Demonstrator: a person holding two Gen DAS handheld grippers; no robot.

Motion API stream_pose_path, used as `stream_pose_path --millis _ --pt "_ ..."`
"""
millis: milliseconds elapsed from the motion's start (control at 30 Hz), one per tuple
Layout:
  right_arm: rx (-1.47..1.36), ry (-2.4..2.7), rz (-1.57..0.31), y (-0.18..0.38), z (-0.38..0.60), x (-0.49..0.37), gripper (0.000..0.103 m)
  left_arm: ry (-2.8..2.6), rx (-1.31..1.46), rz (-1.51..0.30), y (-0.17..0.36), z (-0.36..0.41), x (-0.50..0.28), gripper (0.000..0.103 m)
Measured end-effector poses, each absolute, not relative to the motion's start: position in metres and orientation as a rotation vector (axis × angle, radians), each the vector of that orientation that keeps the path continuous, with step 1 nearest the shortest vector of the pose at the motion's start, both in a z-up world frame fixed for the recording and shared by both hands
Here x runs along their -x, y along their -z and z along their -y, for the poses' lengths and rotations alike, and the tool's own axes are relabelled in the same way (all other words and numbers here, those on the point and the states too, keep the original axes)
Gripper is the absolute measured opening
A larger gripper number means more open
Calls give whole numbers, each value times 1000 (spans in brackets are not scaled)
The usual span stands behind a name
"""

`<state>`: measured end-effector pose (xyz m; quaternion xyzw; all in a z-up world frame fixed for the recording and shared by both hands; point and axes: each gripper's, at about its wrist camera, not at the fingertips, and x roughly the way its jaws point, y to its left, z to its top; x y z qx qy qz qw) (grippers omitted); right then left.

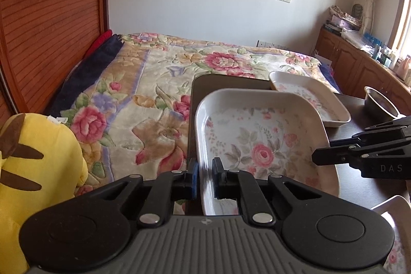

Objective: Organize plates and bowls

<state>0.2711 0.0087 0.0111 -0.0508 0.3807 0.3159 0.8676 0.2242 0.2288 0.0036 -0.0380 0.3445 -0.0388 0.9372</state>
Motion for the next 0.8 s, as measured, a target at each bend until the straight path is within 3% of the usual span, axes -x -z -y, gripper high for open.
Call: stream_pose_path --millis 800 --pt "23 -651 -700 -35 59 -232 10 121 38 -594 -45 -171 -170 7"
